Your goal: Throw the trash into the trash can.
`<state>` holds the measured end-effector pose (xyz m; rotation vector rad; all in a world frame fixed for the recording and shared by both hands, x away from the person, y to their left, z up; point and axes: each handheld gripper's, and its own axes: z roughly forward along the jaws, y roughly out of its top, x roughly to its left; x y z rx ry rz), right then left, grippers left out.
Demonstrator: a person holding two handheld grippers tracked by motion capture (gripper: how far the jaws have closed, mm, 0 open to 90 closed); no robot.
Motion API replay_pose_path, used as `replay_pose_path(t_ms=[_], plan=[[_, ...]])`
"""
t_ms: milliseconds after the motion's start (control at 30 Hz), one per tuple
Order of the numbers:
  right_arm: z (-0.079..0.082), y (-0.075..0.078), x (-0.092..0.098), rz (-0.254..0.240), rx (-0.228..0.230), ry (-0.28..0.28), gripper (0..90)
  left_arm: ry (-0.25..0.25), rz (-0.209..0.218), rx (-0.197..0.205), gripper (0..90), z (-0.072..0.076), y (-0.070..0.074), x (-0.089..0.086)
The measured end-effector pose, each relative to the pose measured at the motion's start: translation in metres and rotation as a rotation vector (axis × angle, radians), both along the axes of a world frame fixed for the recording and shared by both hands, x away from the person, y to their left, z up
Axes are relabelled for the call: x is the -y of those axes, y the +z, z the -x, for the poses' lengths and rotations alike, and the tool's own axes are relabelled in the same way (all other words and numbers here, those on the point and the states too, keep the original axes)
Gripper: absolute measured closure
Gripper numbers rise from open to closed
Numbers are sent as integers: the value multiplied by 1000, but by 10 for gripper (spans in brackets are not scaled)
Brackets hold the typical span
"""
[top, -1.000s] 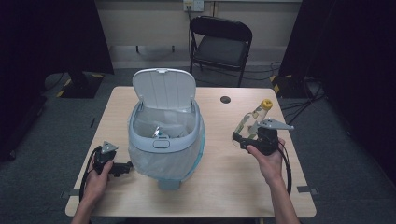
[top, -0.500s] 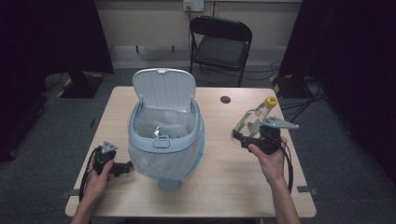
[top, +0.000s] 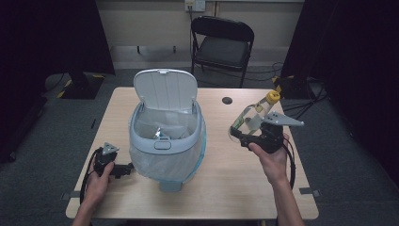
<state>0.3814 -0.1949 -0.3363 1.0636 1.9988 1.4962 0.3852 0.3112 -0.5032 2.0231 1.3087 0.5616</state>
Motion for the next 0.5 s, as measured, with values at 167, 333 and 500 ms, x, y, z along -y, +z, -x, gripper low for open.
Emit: replay_pose_path(t_ms=[167, 333, 500], plan=[[8, 14, -3, -23, 32, 25, 274, 0, 0, 0, 31, 0, 0, 0], [13, 23, -6, -28, 63, 38, 274, 0, 0, 0, 31, 0, 0, 0], [16, 31, -8, -44, 82, 48, 274, 0, 0, 0, 31, 0, 0, 0]])
